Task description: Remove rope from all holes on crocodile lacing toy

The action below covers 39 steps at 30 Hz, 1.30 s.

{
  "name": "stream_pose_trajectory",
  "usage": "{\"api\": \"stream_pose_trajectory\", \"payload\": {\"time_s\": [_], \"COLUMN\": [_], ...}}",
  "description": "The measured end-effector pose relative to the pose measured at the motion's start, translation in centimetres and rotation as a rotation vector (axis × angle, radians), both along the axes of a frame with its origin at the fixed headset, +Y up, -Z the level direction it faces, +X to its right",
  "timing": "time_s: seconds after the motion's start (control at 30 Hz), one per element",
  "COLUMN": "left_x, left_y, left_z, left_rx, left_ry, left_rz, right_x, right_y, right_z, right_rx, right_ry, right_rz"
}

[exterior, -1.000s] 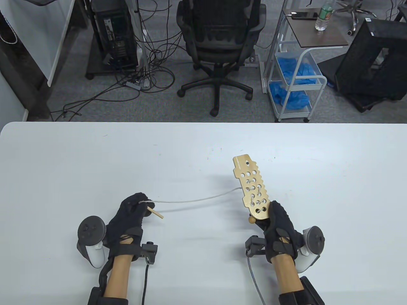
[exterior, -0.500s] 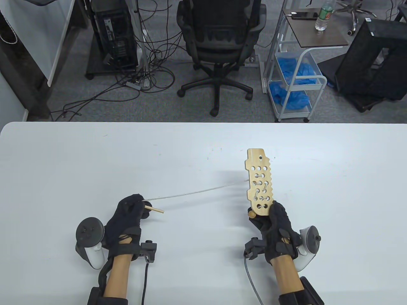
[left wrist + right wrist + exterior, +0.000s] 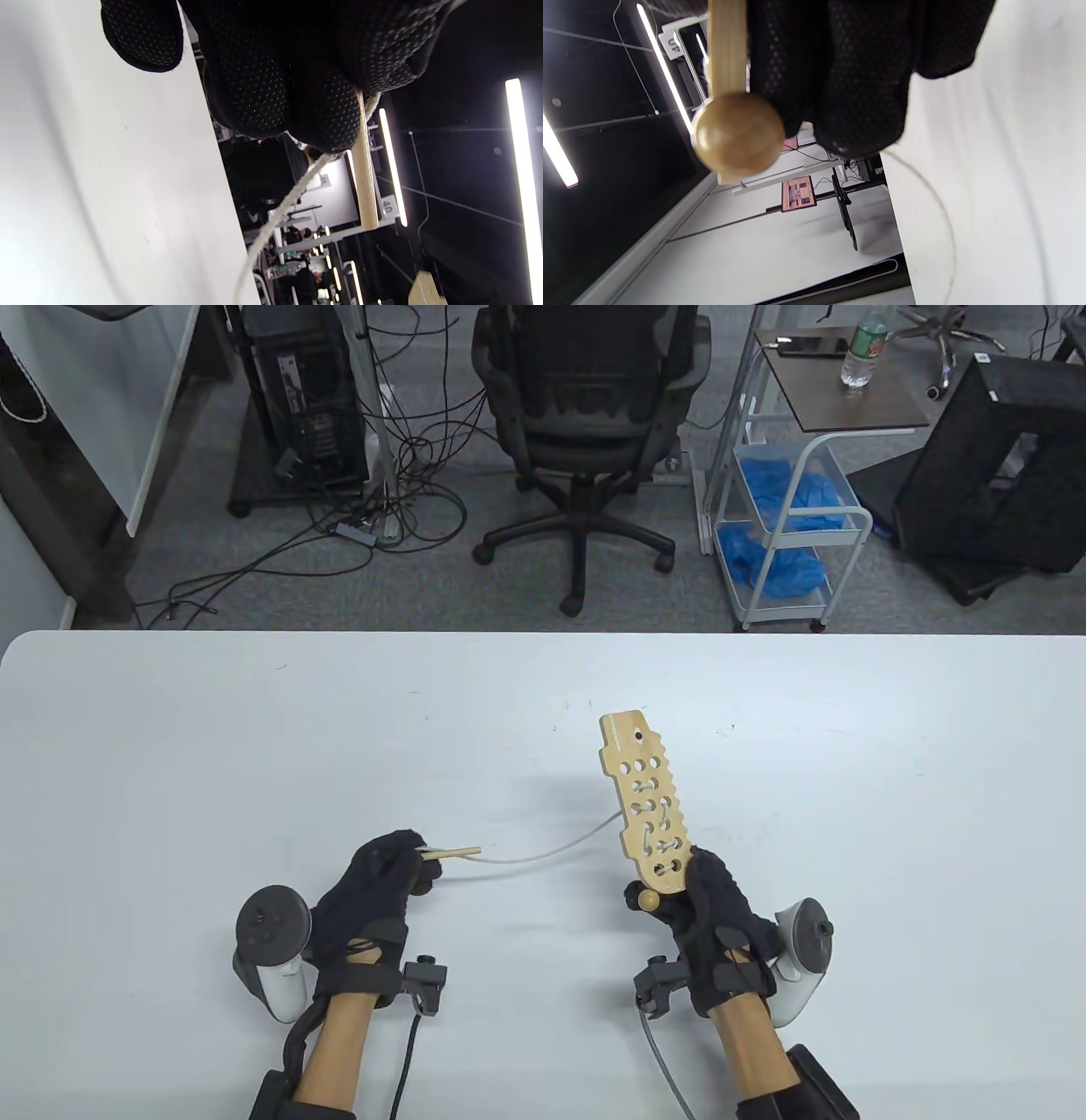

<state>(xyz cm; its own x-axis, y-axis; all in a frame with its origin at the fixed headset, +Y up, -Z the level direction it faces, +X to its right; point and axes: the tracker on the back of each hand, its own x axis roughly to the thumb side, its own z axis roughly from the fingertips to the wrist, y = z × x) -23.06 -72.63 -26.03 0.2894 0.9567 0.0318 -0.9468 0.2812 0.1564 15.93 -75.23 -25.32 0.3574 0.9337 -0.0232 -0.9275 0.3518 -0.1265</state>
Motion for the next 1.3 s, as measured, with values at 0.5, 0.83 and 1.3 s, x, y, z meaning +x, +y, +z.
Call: {"api": "stream_pose_trajectory", "payload": {"time_s": [0.5,0.83,1.3], "left_x": [3.1,3.5,3.4], "left_y": [-0.4,-1.2,-0.9], "left_z": [0.0,-0.5,-0.3], "left_rx": [-0.007,-0.051,-0.041], "left_ry": [-0.205,-0.355,-0.350], "left_rz": [0.159,0.353,0.327], "right_x": [-5.6,-6.6,-6.9], "right_y": [0.7,0.7,0.9], "right_z": [0.9,1.2,1.0], "right_rx": [0.140,0.175,0.193], "right_ry": [0.303,0.357,0.434], "right_rz": [0.158,0.137,0.158]}}
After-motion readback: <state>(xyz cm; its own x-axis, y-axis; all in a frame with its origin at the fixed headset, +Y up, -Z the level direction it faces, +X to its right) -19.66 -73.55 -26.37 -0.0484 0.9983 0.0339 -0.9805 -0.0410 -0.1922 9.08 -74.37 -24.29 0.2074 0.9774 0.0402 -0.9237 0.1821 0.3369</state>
